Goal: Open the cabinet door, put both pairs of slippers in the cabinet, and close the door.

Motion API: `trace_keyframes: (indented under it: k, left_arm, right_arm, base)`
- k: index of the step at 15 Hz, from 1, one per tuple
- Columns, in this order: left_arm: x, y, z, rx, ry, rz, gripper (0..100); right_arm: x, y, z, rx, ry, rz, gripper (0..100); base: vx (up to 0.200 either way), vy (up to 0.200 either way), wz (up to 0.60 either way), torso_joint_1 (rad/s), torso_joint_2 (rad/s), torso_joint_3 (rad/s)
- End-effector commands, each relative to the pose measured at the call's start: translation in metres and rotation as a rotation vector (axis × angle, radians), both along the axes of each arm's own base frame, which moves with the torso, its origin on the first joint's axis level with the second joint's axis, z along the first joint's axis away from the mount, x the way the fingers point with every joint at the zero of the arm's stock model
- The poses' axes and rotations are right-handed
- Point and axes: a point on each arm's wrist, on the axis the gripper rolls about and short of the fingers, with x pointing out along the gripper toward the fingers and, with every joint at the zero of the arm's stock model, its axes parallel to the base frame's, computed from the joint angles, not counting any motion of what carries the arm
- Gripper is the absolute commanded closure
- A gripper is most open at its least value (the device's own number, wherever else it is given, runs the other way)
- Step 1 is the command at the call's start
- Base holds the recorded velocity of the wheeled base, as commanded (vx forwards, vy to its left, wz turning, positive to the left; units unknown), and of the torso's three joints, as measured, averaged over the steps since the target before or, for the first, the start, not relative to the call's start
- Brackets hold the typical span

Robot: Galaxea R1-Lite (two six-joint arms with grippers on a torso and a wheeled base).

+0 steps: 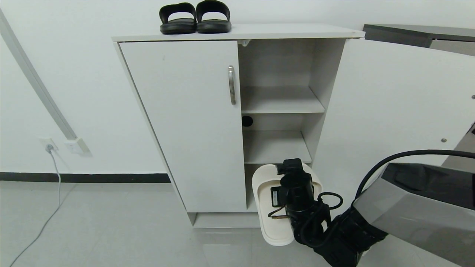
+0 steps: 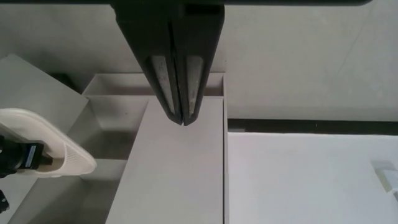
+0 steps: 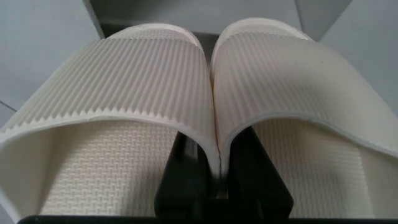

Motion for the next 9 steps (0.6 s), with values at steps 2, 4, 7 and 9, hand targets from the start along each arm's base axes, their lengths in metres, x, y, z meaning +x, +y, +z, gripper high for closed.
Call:
trace_keyframes:
  k: [2, 4, 7, 9]
  left_arm:
    - [0.000, 0.000, 0.000, 0.000, 0.002, -0.001, 100]
    - [0.000, 0.000, 0.000, 0.000, 0.002, 0.001, 100]
    - [0.000, 0.000, 0.000, 0.000, 0.002, -0.001, 100]
    - [0.000, 0.000, 0.000, -0.001, 0.002, 0.001, 100]
  right_arm:
    - [0.005, 0.004, -0.010, -0.004, 0.012, 0.013, 100]
    - [0.016, 0.002, -0.009, 0.012, 0.004, 0.011, 100]
    - [0.022, 0.000, -0.008, 0.020, -0.001, 0.005, 100]
    - [0.027, -0.001, -0.011, 0.025, -0.005, -0.006, 100]
  base:
    - [0.000, 0.000, 0.00, 0.000, 0.00, -0.178]
    - [0.000, 0.000, 0.00, 0.002, 0.00, -0.193]
    - [0.000, 0.000, 0.00, 0.001, 0.00, -0.198]
    - [0.000, 0.000, 0.00, 0.005, 0.00, -0.195]
